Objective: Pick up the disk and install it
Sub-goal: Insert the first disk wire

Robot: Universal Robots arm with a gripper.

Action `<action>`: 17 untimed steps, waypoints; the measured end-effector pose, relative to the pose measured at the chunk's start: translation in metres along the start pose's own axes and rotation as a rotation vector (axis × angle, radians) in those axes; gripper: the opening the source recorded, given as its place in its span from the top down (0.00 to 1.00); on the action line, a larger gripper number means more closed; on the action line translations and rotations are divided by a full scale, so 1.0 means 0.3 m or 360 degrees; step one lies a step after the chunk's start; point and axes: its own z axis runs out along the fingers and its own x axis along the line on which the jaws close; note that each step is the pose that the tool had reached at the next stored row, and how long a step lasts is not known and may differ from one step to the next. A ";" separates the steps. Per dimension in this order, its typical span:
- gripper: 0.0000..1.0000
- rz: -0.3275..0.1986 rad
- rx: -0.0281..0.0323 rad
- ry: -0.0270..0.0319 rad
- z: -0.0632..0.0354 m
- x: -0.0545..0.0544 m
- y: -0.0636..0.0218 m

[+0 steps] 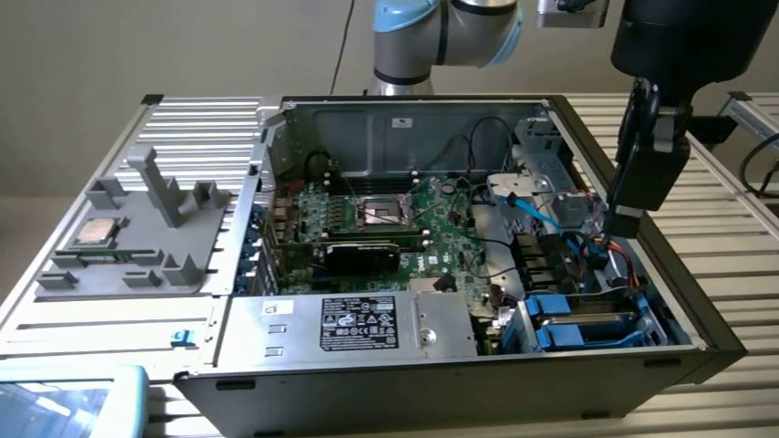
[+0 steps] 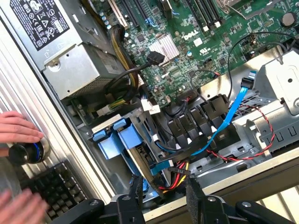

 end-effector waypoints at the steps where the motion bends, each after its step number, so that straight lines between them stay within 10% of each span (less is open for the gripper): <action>1: 0.50 0.0000 -0.00001 -0.00001 0.000 0.000 0.000; 5: 0.50 0.0000 0.00011 -0.00030 0.000 0.003 0.002; 12: 0.50 0.0014 -0.00645 -0.01243 0.004 0.038 0.001; 17: 0.50 0.0012 -0.00780 -0.01484 0.012 0.081 -0.002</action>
